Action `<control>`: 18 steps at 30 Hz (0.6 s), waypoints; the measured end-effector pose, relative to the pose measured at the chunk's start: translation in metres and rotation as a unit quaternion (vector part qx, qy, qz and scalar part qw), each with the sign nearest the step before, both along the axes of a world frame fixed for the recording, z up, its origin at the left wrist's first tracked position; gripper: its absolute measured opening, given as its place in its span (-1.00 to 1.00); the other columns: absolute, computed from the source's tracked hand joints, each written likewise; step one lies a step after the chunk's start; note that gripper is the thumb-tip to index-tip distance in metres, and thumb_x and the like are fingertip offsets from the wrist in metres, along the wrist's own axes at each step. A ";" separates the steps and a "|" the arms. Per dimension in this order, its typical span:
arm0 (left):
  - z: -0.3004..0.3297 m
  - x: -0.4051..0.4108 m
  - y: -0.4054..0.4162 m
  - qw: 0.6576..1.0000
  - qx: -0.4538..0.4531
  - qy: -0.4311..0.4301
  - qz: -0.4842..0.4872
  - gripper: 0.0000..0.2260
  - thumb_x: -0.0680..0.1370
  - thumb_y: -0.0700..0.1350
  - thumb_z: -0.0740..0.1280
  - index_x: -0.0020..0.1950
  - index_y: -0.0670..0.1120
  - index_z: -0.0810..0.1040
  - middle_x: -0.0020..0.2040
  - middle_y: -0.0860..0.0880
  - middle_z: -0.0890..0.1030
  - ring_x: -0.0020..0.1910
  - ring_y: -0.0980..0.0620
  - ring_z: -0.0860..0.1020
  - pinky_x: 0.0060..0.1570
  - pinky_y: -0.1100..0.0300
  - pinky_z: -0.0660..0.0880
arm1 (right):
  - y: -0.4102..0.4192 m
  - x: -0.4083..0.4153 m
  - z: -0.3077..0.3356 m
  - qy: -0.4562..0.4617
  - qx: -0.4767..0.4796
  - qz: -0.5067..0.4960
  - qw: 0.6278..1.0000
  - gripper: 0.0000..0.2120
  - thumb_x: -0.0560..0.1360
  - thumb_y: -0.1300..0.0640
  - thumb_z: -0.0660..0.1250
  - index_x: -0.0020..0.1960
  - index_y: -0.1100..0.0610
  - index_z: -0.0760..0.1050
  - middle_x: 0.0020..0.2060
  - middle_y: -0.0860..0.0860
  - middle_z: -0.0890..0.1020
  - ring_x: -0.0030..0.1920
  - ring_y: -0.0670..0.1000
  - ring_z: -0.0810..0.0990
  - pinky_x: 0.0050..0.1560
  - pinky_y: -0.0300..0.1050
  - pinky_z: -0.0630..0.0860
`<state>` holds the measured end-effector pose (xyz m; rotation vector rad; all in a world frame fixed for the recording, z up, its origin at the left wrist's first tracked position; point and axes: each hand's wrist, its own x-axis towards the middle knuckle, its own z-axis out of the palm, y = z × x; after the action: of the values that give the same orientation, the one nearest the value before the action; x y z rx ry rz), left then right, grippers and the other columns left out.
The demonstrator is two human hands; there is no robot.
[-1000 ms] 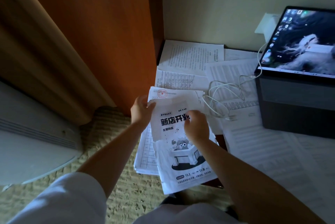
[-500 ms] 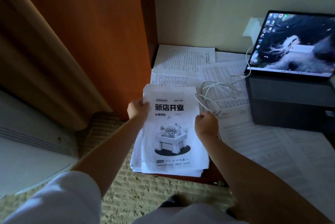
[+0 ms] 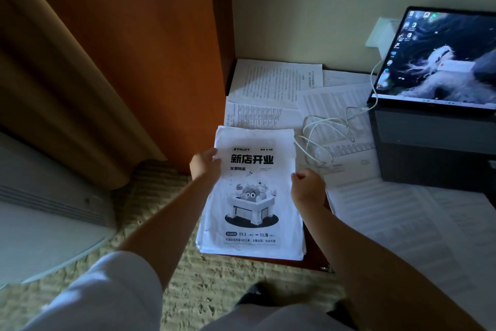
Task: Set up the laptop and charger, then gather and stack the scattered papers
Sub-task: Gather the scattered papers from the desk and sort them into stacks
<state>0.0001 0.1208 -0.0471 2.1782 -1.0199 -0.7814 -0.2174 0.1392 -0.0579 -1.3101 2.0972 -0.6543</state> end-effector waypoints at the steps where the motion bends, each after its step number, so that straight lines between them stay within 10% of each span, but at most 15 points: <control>1: 0.000 -0.001 -0.001 1.000 -0.007 0.006 0.003 -0.67 0.52 -0.29 0.29 0.26 -0.11 0.57 0.17 -0.08 0.63 0.05 -0.04 0.60 0.07 0.12 0.55 | 0.000 0.001 0.000 -0.004 -0.005 -0.003 1.000 -0.80 0.53 0.22 0.24 -0.16 0.32 0.57 -0.25 0.19 0.61 -0.24 0.14 0.50 -0.28 -0.15 0.26; 6: 0.000 -0.008 -0.003 0.999 0.024 0.036 0.010 -0.71 0.46 -0.36 0.13 0.08 -0.18 0.55 -0.10 -0.05 0.56 -0.08 -0.08 0.54 -0.33 0.23 0.41 | -0.003 0.003 -0.001 0.029 -0.026 -0.015 0.999 -0.81 0.50 0.21 0.24 -0.18 0.31 0.54 -0.29 0.18 0.56 -0.21 0.14 0.51 -0.18 -0.10 0.37; 10: -0.001 -0.014 0.001 0.992 0.075 0.105 0.016 -0.64 0.49 -0.35 0.08 0.20 -0.15 0.50 -0.04 -0.08 0.55 -0.11 -0.06 0.50 -0.31 0.21 0.46 | 0.003 0.015 0.005 0.063 0.056 0.001 0.996 -0.65 0.55 0.09 0.23 0.21 0.32 0.46 0.18 0.24 0.50 0.23 0.21 0.43 0.26 0.01 0.32; 18: 0.004 -0.018 0.010 0.986 0.100 0.131 -0.006 -0.67 0.53 -0.32 0.13 0.26 -0.14 0.43 -0.06 -0.05 0.50 -0.07 -0.04 0.48 -0.14 0.13 0.46 | 0.008 0.033 0.014 0.076 0.136 0.012 0.988 -0.53 0.50 0.07 0.24 0.33 0.29 0.30 0.30 0.20 0.34 0.30 0.19 0.34 0.21 0.06 0.42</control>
<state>-0.0176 0.1310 -0.0434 2.1616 -0.8529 -1.1848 -0.1839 0.1472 -0.0443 -1.2606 2.1954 -0.2524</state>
